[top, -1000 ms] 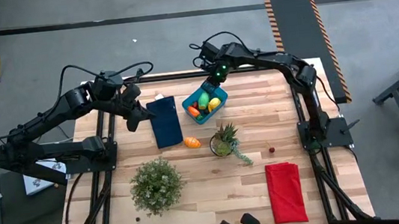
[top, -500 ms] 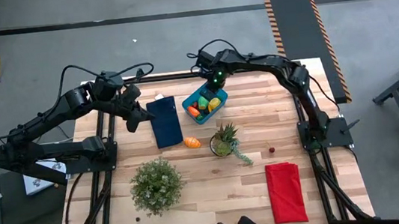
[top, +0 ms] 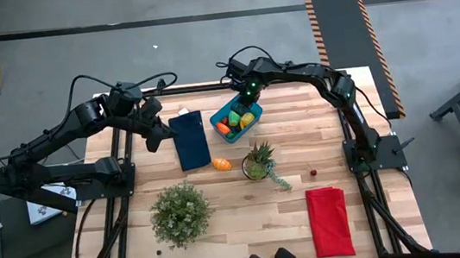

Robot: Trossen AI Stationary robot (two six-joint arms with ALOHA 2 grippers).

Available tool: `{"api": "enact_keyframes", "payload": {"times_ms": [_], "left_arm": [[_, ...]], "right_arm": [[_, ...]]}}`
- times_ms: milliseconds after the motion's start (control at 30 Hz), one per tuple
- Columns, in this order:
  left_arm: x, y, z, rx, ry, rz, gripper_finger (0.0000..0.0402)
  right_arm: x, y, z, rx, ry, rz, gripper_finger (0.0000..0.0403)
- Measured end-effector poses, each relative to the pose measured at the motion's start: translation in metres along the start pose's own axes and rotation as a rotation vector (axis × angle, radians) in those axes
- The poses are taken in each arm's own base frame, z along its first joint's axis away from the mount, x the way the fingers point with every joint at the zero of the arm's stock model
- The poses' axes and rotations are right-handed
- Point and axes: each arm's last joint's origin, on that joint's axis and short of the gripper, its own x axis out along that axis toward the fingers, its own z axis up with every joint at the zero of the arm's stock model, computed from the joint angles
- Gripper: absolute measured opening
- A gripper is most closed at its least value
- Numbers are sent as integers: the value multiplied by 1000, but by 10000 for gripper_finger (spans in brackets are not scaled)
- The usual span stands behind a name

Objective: Pick and placing Produce into tupperware
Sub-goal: Put the right blue berry into the blue bin, then put the orange croissant into the blue bin

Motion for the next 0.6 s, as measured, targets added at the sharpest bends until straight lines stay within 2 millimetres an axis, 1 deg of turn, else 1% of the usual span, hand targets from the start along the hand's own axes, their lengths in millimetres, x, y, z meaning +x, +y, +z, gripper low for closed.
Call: {"api": "enact_keyframes", "payload": {"times_ms": [167,433,600], "left_arm": [[0,0,0,0,-1,3,1],[0,0,0,0,-1,3,1],[0,0,0,0,-1,3,1]], "right_arm": [[0,0,0,-4,1,8,58],[0,0,0,-3,2,-5,109],[0,0,0,-5,2,-5,114]]}}
